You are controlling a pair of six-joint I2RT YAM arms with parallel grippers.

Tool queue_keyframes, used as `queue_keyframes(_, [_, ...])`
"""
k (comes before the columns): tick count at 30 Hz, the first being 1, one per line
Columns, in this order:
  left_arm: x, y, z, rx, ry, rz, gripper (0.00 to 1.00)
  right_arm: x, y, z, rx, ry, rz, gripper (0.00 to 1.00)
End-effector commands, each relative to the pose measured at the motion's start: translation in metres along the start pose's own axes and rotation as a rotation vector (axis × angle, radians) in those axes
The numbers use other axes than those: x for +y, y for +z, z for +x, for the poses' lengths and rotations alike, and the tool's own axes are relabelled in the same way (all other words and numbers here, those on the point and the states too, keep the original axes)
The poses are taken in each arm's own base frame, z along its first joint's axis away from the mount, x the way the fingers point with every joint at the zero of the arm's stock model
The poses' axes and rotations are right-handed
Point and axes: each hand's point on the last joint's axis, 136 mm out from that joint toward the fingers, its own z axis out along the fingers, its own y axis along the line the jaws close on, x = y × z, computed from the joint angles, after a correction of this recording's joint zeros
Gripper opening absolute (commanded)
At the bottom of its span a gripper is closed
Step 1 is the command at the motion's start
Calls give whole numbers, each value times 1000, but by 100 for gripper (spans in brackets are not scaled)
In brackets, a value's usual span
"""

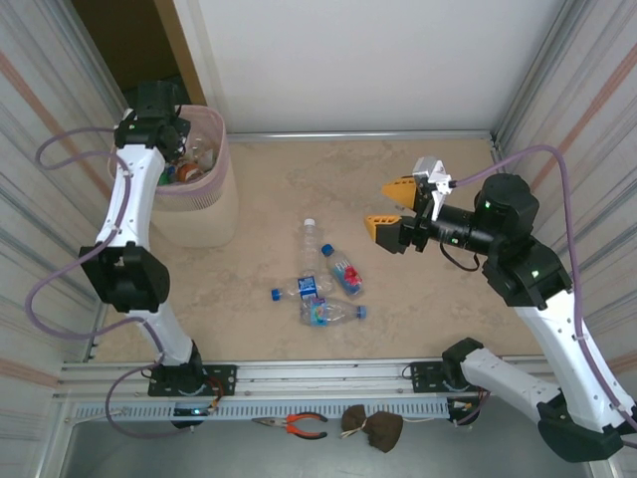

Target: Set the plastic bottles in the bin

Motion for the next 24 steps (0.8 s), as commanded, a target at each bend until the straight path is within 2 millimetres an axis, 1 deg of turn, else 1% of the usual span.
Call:
queue_keyframes(1, [0, 7, 1, 32, -102, -12, 54, 2, -7, 2, -9, 5, 20, 77])
queue_keyframes(4, [4, 26, 7, 67, -128, -24, 57, 3, -7, 0, -16, 4, 19, 77])
queue_keyframes(7, [1, 43, 13, 108, -142, -7, 60, 2, -8, 0, -16, 2, 25, 77])
queue_keyframes(9, [3, 51, 14, 127, -158, -10, 63, 1, -7, 1, -17, 2, 27, 77])
queue_keyframes(11, [4, 53, 12, 131, -170, -7, 67, 1, -7, 0, -20, 0, 25, 77])
queue_keyframes(14, [2, 51, 8, 120, -181, 9, 74, 1, -6, -2, -24, -1, 21, 77])
queue_keyframes(17, [-2, 43, 4, 109, -191, 36, 78, 1, -5, -2, -21, -1, 19, 77])
queue_keyframes(22, [-11, 23, -6, 88, -193, 79, 86, 1, -4, -3, -25, -2, 14, 77])
queue_keyframes(24, [-15, 12, -11, 74, -188, 102, 89, 2, -4, -4, -25, -3, 10, 77])
